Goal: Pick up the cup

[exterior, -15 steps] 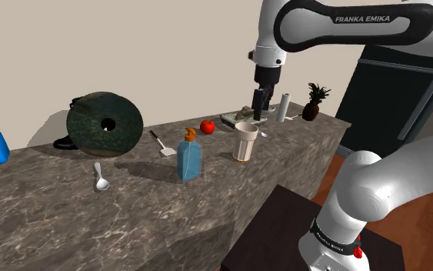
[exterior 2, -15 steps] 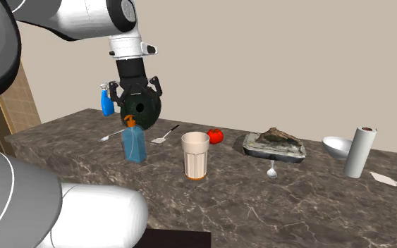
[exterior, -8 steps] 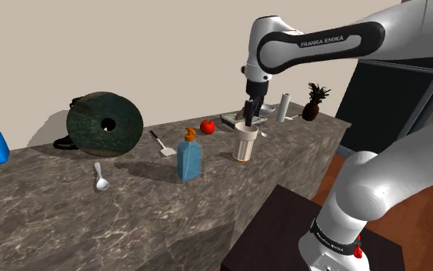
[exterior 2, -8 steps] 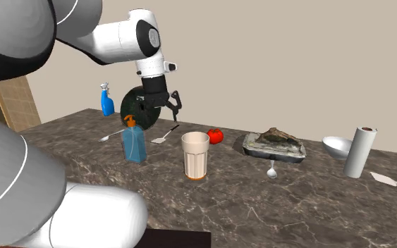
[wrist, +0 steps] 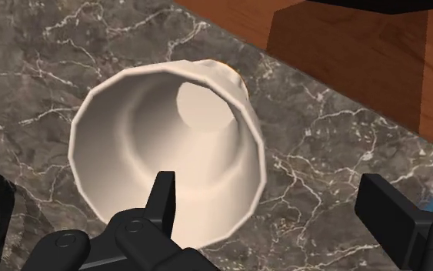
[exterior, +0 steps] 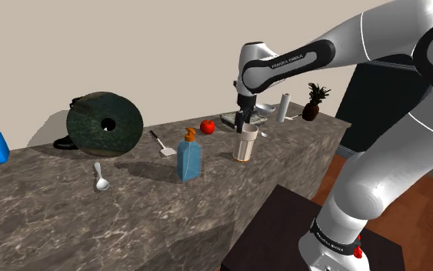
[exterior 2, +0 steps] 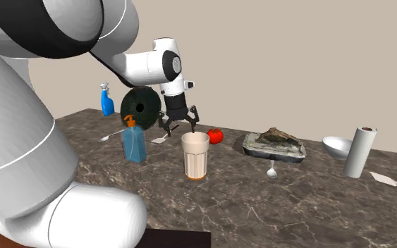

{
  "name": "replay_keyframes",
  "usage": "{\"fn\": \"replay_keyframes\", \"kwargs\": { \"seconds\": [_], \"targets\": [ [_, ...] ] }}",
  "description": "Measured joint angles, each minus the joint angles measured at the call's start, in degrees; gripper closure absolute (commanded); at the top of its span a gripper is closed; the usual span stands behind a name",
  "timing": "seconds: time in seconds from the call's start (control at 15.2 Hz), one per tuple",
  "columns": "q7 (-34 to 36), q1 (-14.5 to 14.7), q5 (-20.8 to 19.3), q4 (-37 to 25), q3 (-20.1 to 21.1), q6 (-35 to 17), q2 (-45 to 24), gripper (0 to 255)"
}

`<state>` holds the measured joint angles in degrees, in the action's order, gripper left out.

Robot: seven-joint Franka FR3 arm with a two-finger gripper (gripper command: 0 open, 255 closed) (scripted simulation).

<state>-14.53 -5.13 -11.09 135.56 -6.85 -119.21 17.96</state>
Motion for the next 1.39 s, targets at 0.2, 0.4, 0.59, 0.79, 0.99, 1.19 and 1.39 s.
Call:
{"fn": "replay_keyframes", "kwargs": {
  "seconds": [0.2,0.4,0.59,0.79,0.99,1.19,1.39],
  "targets": [
    [0.06,-0.15,-0.25,0.21,-0.28,-2.48,-2.04,0],
    [0.22,-0.26,-0.44,1.24,-0.5,-5.15,-3.62,0],
    [0.59,-0.31,-0.65,2.6,-0.57,-7.54,-4.68,0],
    [0.6,-0.34,-0.69,2.78,-0.61,-7.86,-4.78,255],
    [0.58,-0.31,-0.65,2.74,-0.58,-7.84,-4.74,255],
    [0.57,-0.31,-0.64,2.74,-0.57,-7.84,-4.75,255],
    [0.55,-0.31,-0.62,2.58,-0.55,-7.46,-4.58,255]
  ]
}}
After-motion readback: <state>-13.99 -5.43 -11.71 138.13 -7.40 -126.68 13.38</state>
